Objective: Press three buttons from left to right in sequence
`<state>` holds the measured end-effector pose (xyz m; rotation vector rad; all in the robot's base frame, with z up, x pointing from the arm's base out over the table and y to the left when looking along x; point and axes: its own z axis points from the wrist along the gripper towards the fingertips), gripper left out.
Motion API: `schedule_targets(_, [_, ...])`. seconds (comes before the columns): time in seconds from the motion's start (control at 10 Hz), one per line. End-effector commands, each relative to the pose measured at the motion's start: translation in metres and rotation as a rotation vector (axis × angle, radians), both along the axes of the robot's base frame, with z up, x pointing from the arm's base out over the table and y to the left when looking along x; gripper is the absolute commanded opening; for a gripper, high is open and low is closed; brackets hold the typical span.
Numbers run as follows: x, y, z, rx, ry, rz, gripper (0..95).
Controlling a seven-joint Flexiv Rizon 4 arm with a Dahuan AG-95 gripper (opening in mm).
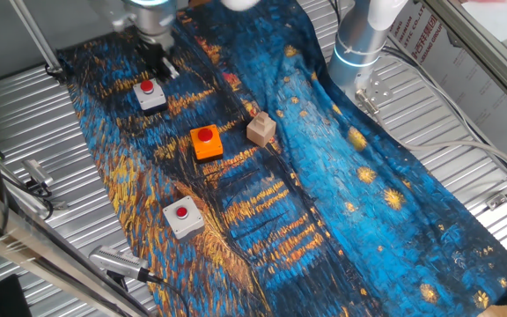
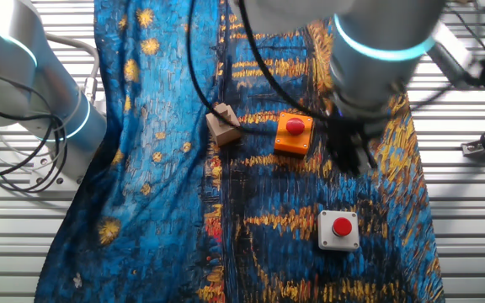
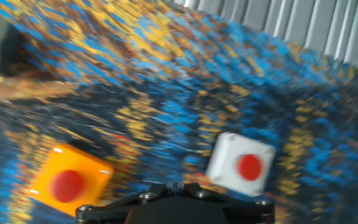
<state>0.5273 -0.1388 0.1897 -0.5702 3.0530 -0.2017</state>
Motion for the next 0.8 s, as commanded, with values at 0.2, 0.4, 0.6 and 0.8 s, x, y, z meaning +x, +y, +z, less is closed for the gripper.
schedule_targets(0.2, [0.001, -0.027, -0.015, 0.050, 0.008, 0.017, 0.0])
schedule_targets(0.4, [0.002, -0.039, -0.020, 0.067, 0.008, 0.032, 0.0])
schedule_targets(0.6, [0.012, -0.048, -0.017, 0.059, 0.013, 0.048, 0.0])
schedule_targets(0.8, [0.025, -0.051, -0.012, 0.052, 0.019, 0.050, 0.0])
